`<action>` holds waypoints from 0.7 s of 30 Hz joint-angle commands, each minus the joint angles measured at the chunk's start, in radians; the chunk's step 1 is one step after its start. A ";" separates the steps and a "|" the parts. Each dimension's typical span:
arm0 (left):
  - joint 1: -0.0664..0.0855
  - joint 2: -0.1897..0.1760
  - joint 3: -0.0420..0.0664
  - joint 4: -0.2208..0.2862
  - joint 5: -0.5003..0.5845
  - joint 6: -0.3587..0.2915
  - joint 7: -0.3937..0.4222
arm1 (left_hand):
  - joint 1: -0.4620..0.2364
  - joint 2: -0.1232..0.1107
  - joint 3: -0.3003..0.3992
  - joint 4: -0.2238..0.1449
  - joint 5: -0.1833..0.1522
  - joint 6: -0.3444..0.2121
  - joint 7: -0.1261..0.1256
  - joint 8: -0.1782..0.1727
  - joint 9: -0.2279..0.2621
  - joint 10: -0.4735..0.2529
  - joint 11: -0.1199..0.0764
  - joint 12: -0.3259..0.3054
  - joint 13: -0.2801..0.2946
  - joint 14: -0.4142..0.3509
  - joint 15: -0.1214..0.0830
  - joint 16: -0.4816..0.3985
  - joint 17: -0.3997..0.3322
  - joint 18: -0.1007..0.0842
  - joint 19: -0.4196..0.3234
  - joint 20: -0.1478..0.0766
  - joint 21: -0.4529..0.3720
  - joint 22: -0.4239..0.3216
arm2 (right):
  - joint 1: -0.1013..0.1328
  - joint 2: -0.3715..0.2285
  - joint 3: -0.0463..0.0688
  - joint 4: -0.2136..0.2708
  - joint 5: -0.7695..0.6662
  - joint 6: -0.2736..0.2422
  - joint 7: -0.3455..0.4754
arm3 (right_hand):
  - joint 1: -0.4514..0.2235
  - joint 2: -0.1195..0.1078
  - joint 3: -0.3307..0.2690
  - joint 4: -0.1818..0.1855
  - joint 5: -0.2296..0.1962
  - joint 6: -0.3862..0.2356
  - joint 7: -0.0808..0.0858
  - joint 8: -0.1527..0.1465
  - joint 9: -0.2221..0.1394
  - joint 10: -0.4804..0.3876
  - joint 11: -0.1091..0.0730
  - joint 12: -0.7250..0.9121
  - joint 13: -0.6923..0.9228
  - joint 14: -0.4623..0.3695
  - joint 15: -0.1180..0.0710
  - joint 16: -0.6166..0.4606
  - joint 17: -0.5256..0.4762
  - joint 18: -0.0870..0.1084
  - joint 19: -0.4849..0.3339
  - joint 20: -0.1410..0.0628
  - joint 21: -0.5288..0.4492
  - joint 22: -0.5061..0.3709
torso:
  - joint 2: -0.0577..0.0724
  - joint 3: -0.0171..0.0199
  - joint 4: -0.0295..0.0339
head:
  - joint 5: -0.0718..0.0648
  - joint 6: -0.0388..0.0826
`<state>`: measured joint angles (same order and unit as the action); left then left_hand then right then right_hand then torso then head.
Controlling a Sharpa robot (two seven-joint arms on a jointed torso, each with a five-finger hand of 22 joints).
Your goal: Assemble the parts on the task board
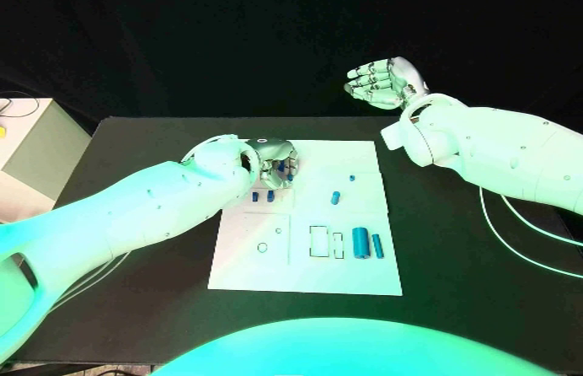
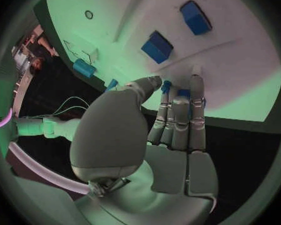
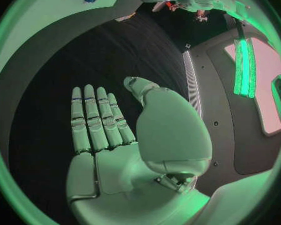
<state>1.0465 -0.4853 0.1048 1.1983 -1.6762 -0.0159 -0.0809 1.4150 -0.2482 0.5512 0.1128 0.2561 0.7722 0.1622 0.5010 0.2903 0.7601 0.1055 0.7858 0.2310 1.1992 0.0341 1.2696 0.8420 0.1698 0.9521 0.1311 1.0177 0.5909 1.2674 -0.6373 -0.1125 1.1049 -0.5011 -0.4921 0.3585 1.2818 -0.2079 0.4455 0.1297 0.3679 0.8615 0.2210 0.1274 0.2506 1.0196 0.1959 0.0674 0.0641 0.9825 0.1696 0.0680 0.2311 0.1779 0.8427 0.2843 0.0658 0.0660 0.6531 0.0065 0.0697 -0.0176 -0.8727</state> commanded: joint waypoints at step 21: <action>0.001 0.010 -0.005 -0.006 -0.007 0.001 0.009 | 0.021 0.068 0.055 -0.047 -0.012 0.135 -0.016 -0.042 -0.005 0.139 -0.023 -0.095 -0.071 0.077 -0.022 0.080 0.069 0.014 0.004 -0.012 0.073 0.044 | 0.000 0.002 0.000 0.001 -0.002 0.019 0.010 | 0.005 0.010 -0.003 -0.002 0.004 0.008 0.038 -0.008 -0.003 0.000 0.006 -0.005 -0.001 -0.001 -0.001 -0.001 -0.004 0.005 -0.006 0.000 0.000 -0.001 | -0.002 0.0000 0.0016 | -0.002 0.000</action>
<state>1.0465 -0.4778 0.0996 1.1913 -1.6785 -0.0153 -0.0803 1.4356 -0.1901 0.6047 0.0701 0.2498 0.9014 0.1475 0.4618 0.2794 0.8917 0.0832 0.7000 0.1644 1.2744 0.0129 1.3495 0.9161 0.1699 0.9561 0.1269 1.0881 0.6332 1.2676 -0.6366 -0.1125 1.1049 -0.5010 -0.4887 0.3584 1.2859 -0.2038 0.4455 0.1297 0.3679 0.8615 0.2210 0.1232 0.2489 1.0196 0.1959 0.0674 0.0641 0.9825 0.1696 0.0680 0.2277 0.1778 0.8427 0.2843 0.0658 0.0660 0.6517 0.0065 0.0708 -0.0197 -0.8727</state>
